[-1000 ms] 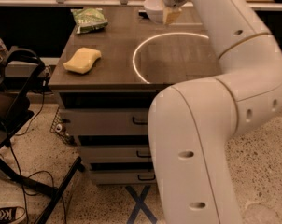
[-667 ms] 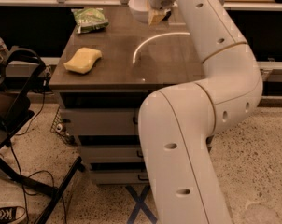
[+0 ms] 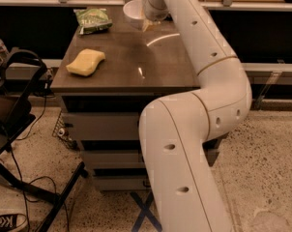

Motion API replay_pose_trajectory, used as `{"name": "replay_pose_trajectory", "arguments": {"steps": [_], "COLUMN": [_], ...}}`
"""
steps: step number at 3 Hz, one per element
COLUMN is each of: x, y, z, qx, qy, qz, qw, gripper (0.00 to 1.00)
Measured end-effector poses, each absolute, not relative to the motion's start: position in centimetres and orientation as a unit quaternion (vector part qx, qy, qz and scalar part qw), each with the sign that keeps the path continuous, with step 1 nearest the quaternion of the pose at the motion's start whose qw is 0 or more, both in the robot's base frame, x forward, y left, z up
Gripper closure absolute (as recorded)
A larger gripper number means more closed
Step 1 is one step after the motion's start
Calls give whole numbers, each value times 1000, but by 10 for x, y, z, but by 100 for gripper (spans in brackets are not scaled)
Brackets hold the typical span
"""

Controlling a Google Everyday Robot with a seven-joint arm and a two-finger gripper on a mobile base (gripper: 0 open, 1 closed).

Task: Move white bowl near green jalapeno chip bag

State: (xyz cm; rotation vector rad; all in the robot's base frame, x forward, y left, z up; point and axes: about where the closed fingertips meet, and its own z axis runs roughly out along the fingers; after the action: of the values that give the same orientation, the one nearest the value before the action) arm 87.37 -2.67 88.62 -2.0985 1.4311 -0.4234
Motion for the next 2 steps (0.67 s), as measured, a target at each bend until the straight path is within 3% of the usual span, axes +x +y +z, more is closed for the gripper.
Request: {"name": "replay_pose_trajectory", "arguments": {"steps": [2], "x": [915], "y": [27], "z": [835], "qx": [-795], "qy": [479], "qz": [-153], "qw": [340], "gripper": [98]}}
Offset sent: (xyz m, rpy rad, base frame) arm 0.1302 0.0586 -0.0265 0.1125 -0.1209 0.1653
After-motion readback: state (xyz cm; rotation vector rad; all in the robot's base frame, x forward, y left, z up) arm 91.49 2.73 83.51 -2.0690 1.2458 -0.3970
